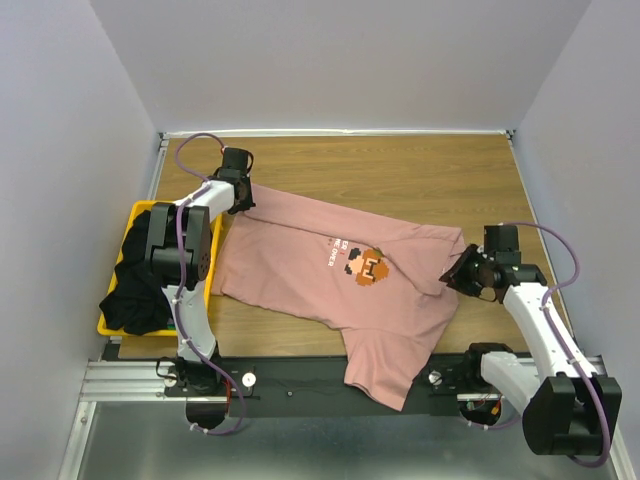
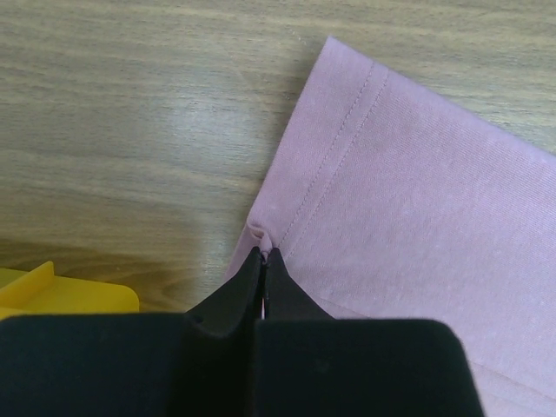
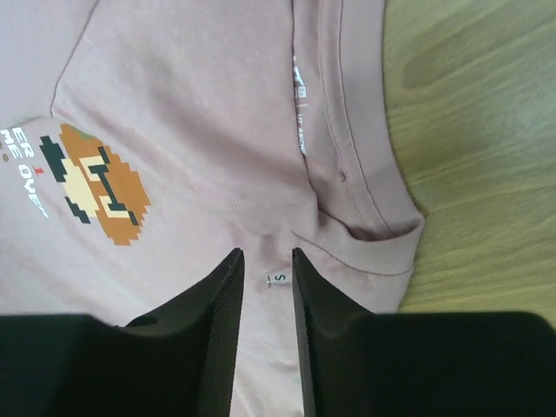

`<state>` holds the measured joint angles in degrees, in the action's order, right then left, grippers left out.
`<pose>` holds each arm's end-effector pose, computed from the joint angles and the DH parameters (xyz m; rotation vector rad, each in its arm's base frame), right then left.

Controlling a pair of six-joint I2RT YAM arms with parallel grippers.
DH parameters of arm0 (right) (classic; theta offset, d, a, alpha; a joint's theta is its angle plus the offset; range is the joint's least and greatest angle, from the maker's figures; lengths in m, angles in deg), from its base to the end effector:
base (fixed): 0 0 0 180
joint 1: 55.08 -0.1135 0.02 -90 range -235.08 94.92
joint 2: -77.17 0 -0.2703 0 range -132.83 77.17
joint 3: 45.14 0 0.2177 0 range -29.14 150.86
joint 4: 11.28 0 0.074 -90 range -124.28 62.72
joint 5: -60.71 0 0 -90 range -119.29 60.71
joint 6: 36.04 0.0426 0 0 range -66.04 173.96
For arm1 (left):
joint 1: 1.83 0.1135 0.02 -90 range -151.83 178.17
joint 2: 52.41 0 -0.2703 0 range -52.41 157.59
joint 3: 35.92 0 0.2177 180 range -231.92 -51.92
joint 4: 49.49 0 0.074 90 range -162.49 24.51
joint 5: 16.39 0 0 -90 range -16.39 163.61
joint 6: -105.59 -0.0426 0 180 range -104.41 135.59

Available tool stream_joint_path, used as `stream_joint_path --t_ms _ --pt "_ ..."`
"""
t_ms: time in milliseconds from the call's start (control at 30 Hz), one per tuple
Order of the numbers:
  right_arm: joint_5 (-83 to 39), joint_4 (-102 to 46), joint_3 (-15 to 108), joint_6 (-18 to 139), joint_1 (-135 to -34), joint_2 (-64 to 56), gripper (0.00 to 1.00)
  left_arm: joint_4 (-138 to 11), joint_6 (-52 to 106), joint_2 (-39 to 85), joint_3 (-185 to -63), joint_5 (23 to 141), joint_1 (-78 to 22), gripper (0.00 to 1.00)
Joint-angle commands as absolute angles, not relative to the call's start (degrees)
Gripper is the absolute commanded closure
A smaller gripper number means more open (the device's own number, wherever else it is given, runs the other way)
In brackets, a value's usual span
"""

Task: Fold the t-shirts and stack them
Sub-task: Fold the tshirt

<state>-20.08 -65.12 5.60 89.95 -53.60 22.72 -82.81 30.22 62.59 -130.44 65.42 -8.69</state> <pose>0.1425 0.0031 0.2214 0.7819 2.4963 0.4269 0.4046 -0.0426 0.1886 -0.2273 2.4858 0.0235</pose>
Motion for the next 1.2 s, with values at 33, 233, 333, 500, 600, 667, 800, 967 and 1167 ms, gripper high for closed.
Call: stream_joint_path --t_ms 33,233,333,500,600,667,800,967,1167 --pt "-19.0 -66.9 6.0 90.5 -53.4 23.6 0.52 -84.3 30.4 61.0 -130.7 60.7 -9.0 0.95" --pt "-29.0 -62.7 10.6 90.9 -53.4 22.2 0.5 -84.0 29.3 60.5 -132.3 58.3 -9.0 0.94" --pt "-33.1 -58.1 11.5 90.3 -53.4 19.6 0.49 -84.0 29.0 60.6 -132.3 58.0 -9.0 0.94" --pt "-33.6 -51.0 12.5 91.2 -53.4 13.2 0.49 -84.0 29.1 60.4 -132.2 57.1 -9.0 0.94" --pt "-35.1 -46.2 12.5 91.5 -53.4 9.9 0.49 -83.9 29.1 59.9 -132.1 56.3 -8.9 0.91" --pt "-35.4 -43.6 13.2 91.1 -53.1 7.1 0.5 -84.0 29.0 59.6 -132.2 55.4 -9.0 0.72" --pt "-34.2 -37.2 13.8 90.0 -52.0 2.9 0.5 -83.3 29.4 56.5 -132.1 56.0 -9.6 0.55" --pt "-27.6 -31.5 13.6 90.6 -49.1 -1.5 0.52 -80.7 29.8 52.0 -131.1 56.1 -12.1 0.44" --pt "-23.5 -28.1 11.7 91.1 -48.1 -4.4 0.56 -80.2 28.9 56.0 -133.5 60.1 -14.3 0.44"
